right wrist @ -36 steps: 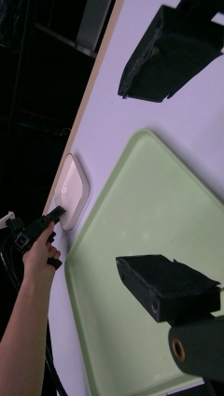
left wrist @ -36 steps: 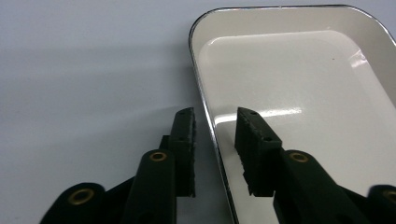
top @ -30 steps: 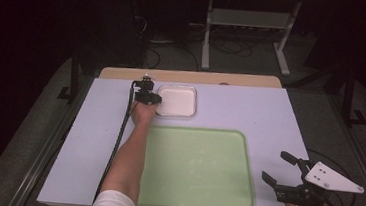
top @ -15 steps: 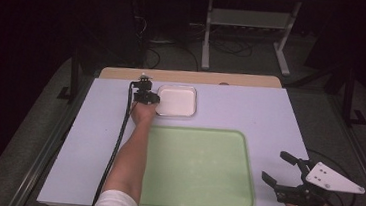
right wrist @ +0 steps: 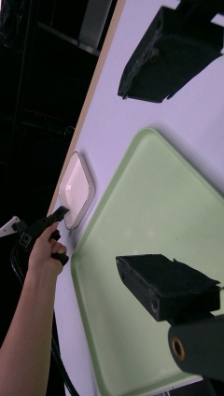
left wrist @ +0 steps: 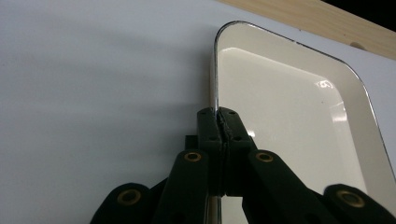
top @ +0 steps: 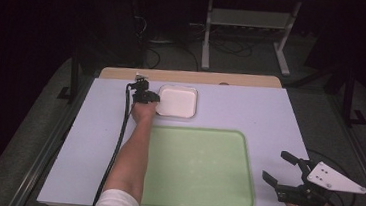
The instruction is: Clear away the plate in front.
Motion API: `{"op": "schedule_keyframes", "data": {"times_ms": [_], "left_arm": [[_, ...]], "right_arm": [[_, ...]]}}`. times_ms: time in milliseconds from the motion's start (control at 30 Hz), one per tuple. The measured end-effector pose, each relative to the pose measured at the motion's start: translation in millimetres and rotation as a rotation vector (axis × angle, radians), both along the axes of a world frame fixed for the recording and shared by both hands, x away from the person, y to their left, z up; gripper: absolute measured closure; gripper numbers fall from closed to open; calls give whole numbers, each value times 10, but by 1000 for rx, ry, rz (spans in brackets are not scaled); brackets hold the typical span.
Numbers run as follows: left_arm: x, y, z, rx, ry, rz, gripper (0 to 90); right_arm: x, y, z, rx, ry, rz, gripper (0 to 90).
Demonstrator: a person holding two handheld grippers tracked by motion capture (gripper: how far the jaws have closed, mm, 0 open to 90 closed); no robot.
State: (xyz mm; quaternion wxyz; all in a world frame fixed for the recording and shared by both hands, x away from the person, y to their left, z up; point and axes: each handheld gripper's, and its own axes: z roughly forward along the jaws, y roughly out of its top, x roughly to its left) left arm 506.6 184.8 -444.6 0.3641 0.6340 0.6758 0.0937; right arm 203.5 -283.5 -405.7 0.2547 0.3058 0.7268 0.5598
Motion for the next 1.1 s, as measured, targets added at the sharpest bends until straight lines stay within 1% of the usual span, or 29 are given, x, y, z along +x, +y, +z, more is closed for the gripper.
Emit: {"op": "schedule_keyframes", "data": {"times_ms": [67, 133, 200, 267, 300, 333, 400, 500, 633, 867, 933, 1033, 1100], "left_arm": [[-5, 9, 6, -15, -6, 6, 888], [-8, 28, 11, -42, -1, 6, 888], [-14, 43, 34, -41, -8, 5, 888], [-26, 66, 62, -55, -15, 13, 887], [-41, 90, 91, -84, -30, 20, 888], [-41, 90, 91, -84, -30, 20, 888], [-62, 107, 124, -105, -41, 20, 888], [-97, 123, 180, -108, -53, 12, 887], [-146, 145, 252, -148, -74, 16, 888], [-248, 167, 383, -169, -107, 3, 888], [-287, 180, 411, -182, -113, 2, 888], [-347, 202, 452, -182, -124, -3, 888], [-385, 219, 481, -190, -131, -6, 888]], "right_arm": [[1, -1, 1, -1, 0, 0, 145], [-2, -1, 0, 0, 0, 0, 145], [-4, 0, -3, 0, 4, 0, 144], [-6, 4, -3, -2, 3, 0, 144], [-4, 5, -4, -1, 3, 0, 143], [-4, 5, -4, -1, 3, 0, 143], [0, 6, -7, -4, 3, 0, 143], [0, 6, -11, -4, 7, -1, 142], [0, 5, -11, -6, 5, -4, 142], [2, 5, -13, -10, 5, -4, 142], [1, -1, -13, -12, 3, -3, 141], [-5, -5, -12, -11, 2, -5, 142], [-5, -6, -13, -12, 2, -4, 141]]}}
